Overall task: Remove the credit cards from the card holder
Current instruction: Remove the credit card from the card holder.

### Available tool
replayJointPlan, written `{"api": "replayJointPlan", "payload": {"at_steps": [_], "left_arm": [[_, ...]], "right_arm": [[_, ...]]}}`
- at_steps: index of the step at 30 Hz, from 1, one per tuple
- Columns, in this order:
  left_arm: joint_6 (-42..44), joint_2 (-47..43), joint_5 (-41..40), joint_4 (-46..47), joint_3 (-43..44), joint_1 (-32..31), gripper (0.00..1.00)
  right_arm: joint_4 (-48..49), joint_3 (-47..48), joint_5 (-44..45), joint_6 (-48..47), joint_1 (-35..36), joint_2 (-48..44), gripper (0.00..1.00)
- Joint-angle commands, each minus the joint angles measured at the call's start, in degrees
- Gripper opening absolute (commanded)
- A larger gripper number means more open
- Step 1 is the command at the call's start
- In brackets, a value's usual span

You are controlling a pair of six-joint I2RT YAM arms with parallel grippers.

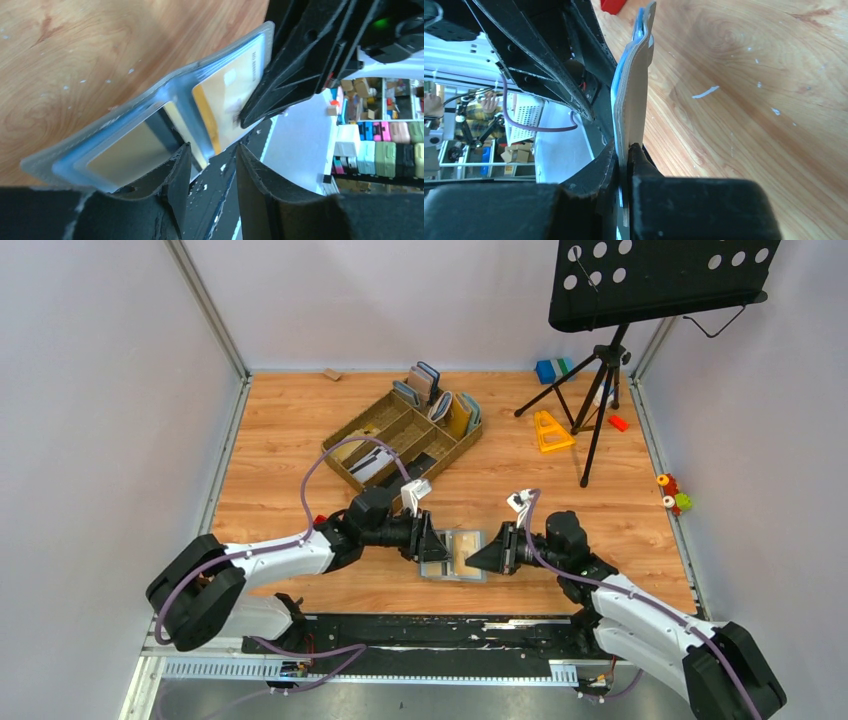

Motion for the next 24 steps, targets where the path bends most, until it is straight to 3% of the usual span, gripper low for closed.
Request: {"api": "replayJointPlan", "payload": {"at_steps": [1,5,9,14,19,21,24], "left_arm": [[-3.29,0.93,3.14,10.42,-1.33,-0.03,0.45],[-5.22,2.52,4.52,14.44,-2.05,-0.02,0.40],[-7.74,3.78,5.87,19.81,-2.99,0.06,0.33],[-10.30,3.87,7.46,24.84,-4.66,0.86,0.13],[-14.55,3.32,9.24,33.08,-8.32,2.67,0.13],[-15.20,3.47,9.89,34.13,-8.54,2.70,0.12],[-16.05,3.99,10.84,35.80,-8.64,2.70,0.01]], "right_arm": [[11.12,1.04,-6.46,4.03,-0.05,1.25,0.00],[18.98,-0.29,-9.63,7.62,0.04,3.49,0.00],[20.70,-0.36,-10.69,8.70,-0.04,3.23,0.00],[20.09,-0.71,-10.05,8.69,-0.02,2.40,0.00],[22.82,-1.70,-9.69,10.43,0.00,3.06,0.00],[24.27,-1.83,-10.02,10.95,0.04,3.31,0.04],[25.00,-1.65,-10.34,11.26,-0.02,3.22,0.14]]}}
